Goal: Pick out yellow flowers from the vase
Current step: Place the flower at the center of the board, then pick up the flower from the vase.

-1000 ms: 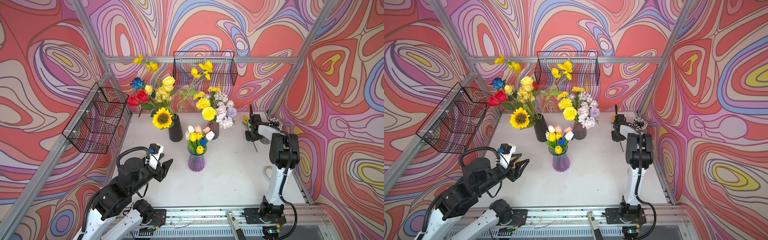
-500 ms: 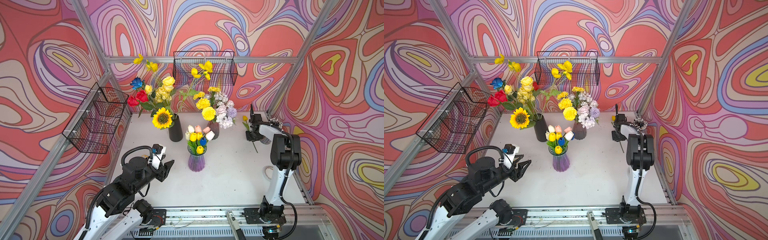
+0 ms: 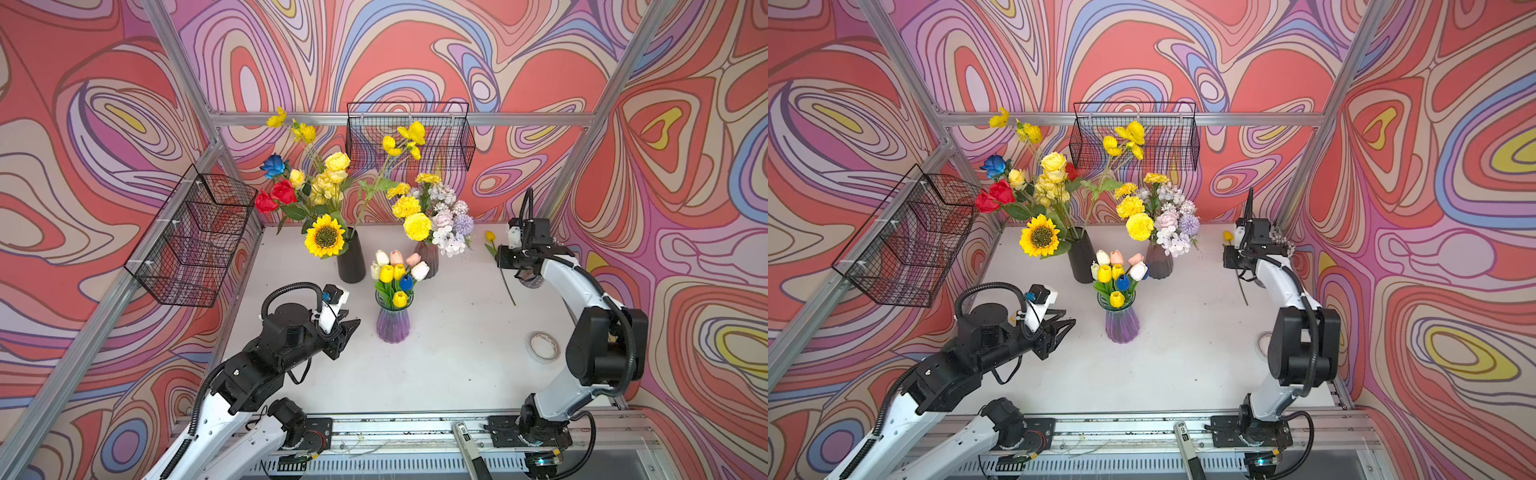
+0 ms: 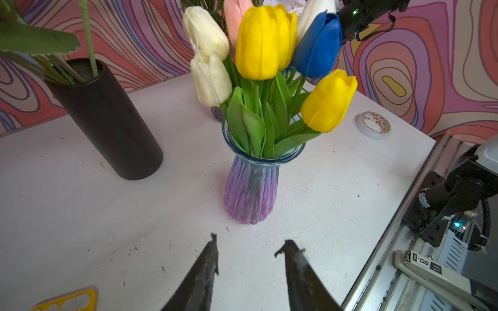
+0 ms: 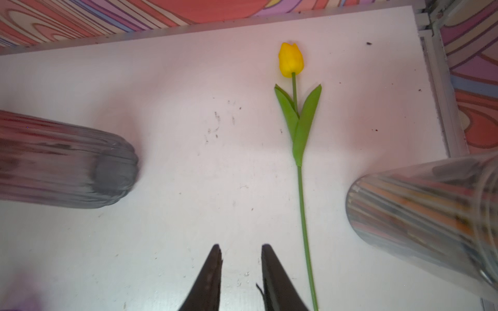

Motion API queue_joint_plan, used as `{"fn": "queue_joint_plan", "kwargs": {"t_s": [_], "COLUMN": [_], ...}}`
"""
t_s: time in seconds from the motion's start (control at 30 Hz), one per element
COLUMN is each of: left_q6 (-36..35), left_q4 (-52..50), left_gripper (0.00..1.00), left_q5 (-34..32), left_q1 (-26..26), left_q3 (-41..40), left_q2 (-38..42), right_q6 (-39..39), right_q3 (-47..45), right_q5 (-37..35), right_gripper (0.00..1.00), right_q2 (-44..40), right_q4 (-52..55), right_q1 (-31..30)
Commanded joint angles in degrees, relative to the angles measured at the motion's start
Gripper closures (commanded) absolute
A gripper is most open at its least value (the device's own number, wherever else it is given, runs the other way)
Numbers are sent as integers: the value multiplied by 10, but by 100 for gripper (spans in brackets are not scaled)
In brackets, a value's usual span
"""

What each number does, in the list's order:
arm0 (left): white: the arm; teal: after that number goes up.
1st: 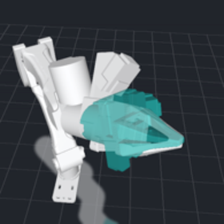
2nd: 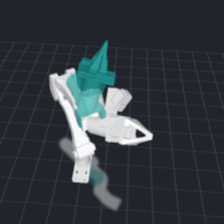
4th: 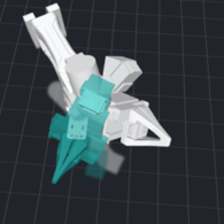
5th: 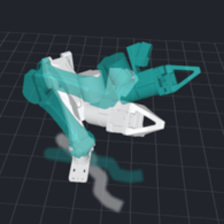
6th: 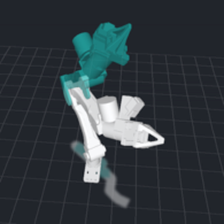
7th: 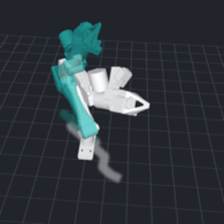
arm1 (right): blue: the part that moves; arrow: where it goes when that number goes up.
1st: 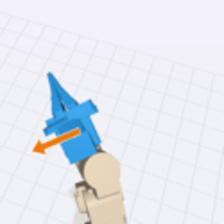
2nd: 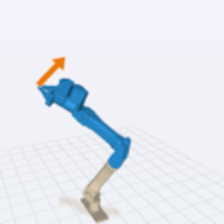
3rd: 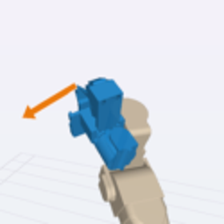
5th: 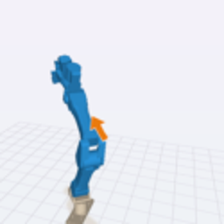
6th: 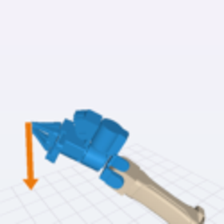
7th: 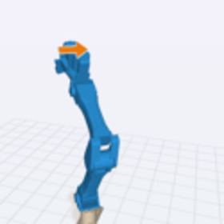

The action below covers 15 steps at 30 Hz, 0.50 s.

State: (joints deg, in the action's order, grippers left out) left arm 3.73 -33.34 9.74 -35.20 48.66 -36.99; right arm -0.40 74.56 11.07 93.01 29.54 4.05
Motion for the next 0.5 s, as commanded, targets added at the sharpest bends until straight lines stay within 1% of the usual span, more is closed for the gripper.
{"fn": "queue_joint_plan", "kwargs": {"t_s": [0.0, 0.13, 0.2, 0.27, 0.33, 0.4, 0.47], "left_q6": [-17, -19, -19, -16, -10, 3, 18], "left_q4": [36, 56, 63, 75, 94, 120, 144], "left_gripper": [59, 59, 60, 61, 61, 62, 64], "left_q5": [35, 39, 46, 56, 83, 105, 109], "left_q1": [0, 0, 0, 0, 0, 0, 0], "left_q3": [21, 27, 33, 38, 40, 40, 39], "left_q2": [-18, -42, -52, -62, -72, -82, -95], "right_q6": [-18, -37, -48, -57, -58, -59, -63], "right_q3": [-39, -88, -109, -127, -141, -146, -149], "right_q5": [88, 142, 160, 180, 195, 203, 211], "right_gripper": [66, 52, 51, 48, 48, 48, 48], "right_q2": [-56, -130, -162, -189, -208, -216, -221], "right_q4": [-42, -74, -87, -103, -114, -118, -122], "right_q1": [1, 1, 1, 1, 1, 1, 1]}}
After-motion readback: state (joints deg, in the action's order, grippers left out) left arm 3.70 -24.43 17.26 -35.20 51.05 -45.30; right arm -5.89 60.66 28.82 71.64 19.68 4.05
